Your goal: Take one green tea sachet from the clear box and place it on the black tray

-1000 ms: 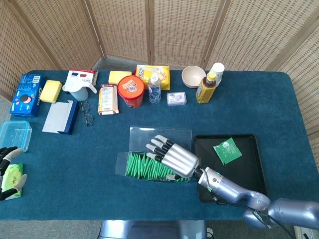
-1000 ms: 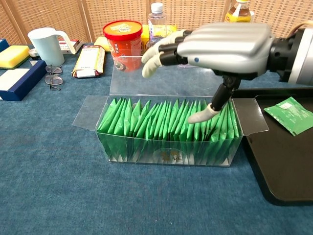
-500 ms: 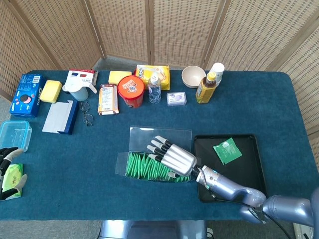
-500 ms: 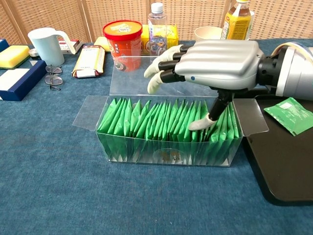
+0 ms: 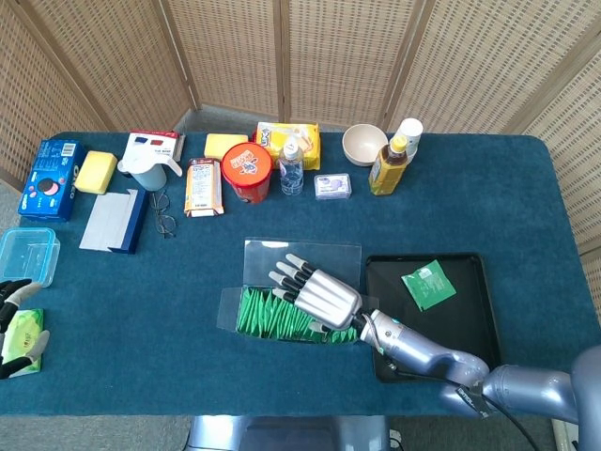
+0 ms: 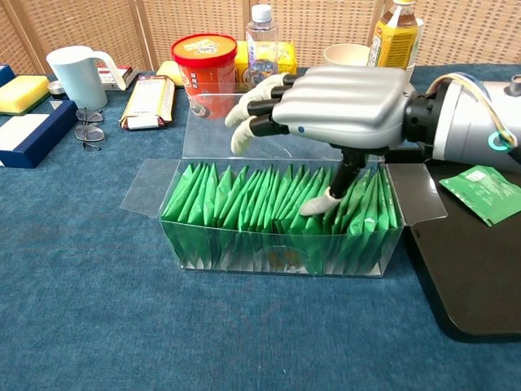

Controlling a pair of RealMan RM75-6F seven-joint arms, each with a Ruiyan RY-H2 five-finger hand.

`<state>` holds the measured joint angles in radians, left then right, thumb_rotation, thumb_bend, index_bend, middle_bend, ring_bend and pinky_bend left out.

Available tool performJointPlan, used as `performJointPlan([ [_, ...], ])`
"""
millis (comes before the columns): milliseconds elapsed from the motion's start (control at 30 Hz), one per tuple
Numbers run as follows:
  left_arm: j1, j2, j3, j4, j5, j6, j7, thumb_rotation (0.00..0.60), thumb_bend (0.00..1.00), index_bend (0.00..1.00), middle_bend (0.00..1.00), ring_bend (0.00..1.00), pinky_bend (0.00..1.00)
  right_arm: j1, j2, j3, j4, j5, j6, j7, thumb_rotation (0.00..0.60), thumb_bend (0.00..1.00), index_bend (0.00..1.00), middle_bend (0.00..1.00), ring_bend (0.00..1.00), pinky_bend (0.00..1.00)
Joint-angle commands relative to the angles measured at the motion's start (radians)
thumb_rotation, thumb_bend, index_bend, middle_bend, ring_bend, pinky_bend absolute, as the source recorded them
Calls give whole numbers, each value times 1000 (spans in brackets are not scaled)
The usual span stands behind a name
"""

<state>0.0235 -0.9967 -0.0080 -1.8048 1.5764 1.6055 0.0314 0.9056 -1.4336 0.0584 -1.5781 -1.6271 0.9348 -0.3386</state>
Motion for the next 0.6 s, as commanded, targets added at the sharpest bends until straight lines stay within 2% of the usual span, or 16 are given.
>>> performJointPlan([
  [33,-1,-2,1,2,1,-2,-1,600,299,193,184,129,247,3,-4,11,-5,10,-2,-7,489,215,213,115,53,35],
  [300,-1,-5,0,5,-1,-3,-4,600,299,193,184,129,247,17,-17,31,2,41,-33,-47,494,216,218,117,53,35],
  [600,-1,-7,1,9,1,-3,-8,600,299,193,184,129,247,20,-32,27,22,48,-45,-76,499,224,222,119,53,35],
])
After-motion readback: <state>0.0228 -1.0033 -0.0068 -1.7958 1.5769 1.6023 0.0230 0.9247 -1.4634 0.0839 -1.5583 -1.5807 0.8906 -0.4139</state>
